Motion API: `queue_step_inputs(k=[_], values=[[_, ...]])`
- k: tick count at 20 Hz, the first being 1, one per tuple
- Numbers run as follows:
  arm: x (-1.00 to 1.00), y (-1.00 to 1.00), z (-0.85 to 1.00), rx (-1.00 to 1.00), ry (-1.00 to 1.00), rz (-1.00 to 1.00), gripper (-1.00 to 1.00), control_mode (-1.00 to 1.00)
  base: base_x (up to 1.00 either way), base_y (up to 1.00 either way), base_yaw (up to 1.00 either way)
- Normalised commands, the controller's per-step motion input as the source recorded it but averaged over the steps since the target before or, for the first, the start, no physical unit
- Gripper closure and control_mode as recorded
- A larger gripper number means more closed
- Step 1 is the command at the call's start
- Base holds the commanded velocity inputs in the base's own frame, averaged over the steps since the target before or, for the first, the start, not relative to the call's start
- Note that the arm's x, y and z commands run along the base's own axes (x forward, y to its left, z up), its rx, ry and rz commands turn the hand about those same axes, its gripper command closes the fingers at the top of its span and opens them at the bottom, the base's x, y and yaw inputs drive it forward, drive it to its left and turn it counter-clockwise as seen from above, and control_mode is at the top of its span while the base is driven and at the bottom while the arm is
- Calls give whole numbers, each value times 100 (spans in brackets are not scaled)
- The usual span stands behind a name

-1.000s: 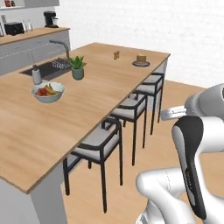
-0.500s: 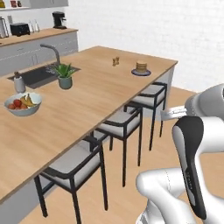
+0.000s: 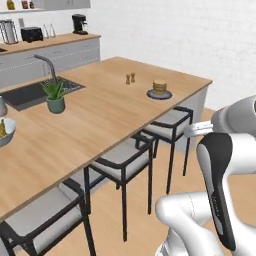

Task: Take the strawberry from the fridge and place it on top of the pancake, located on the dining counter.

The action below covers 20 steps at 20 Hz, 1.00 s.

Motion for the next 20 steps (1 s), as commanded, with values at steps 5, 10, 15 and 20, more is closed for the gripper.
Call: queue_step_inputs(k=[5,10,15,20], values=[[0,0,0,0,0,0,100,100,53,-100,27],[0,0,0,0,0,0,100,100,56,-100,30],[0,0,0,0,0,0,100,100,47,-100,37],[0,0,0,0,0,0,100,100,55,-100,43]])
